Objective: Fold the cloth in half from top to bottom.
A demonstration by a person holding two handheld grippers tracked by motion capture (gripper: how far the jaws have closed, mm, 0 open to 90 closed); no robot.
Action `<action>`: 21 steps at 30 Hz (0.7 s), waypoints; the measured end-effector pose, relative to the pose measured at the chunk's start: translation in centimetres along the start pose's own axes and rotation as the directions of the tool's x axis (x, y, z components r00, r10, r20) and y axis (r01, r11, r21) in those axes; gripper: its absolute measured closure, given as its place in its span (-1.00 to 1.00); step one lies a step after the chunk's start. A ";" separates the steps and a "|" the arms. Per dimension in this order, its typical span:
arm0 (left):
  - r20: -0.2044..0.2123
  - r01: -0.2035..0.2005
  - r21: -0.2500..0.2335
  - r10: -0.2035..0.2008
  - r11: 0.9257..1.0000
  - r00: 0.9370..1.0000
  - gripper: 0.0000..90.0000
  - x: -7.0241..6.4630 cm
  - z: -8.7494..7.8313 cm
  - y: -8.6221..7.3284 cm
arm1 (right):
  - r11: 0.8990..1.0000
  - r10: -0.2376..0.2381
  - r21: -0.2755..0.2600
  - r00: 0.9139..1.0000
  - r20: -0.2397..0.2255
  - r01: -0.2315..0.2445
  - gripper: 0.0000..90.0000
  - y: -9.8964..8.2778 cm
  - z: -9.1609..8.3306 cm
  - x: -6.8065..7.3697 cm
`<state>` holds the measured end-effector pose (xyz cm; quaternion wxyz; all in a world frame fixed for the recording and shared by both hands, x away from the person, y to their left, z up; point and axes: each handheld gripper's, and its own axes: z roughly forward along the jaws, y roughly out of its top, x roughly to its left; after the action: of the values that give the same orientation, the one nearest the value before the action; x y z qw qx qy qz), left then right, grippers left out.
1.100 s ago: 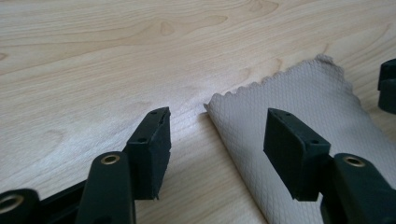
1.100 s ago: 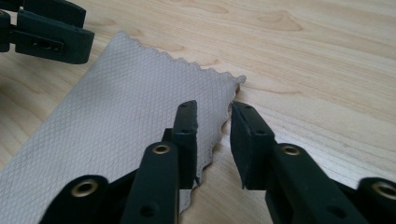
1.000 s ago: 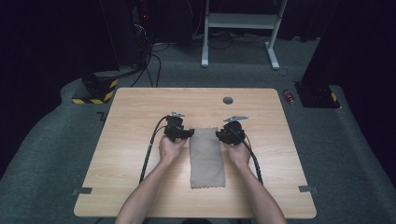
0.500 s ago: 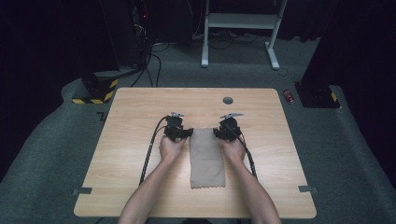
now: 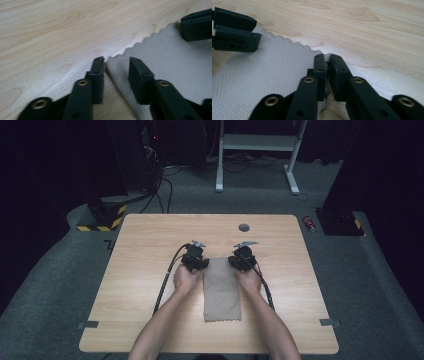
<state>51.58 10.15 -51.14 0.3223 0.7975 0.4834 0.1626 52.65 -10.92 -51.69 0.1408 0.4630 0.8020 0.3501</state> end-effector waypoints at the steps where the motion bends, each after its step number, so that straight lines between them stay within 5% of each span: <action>1: 0.008 0.008 0.001 -0.008 1.000 1.000 0.68 0.1 0.0 0.0 | 1.000 -0.001 0.002 1.000 -0.003 0.001 0.95 0.0 0.0 0.0; 4: 0.029 0.032 0.002 -0.032 1.000 0.999 0.83 0.5 0.0 0.0 | 1.000 -0.003 0.004 1.000 -0.005 0.003 0.96 0.0 0.0 0.0; 6: 0.051 0.009 0.001 -0.009 1.000 0.999 0.96 0.8 0.1 0.1 | 1.000 0.004 0.002 1.000 -0.015 -0.004 0.97 0.0 -0.1 -0.1; 21: 0.100 -0.001 -0.050 0.006 0.999 0.995 0.99 1.0 -0.9 1.3 | 0.999 -0.008 -0.047 1.000 -0.023 0.006 0.98 0.5 -1.8 -0.5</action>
<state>52.39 10.91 -49.66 0.3655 0.7973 0.4609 0.1352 52.22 -11.94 -50.09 0.1435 0.4526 0.7967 0.3739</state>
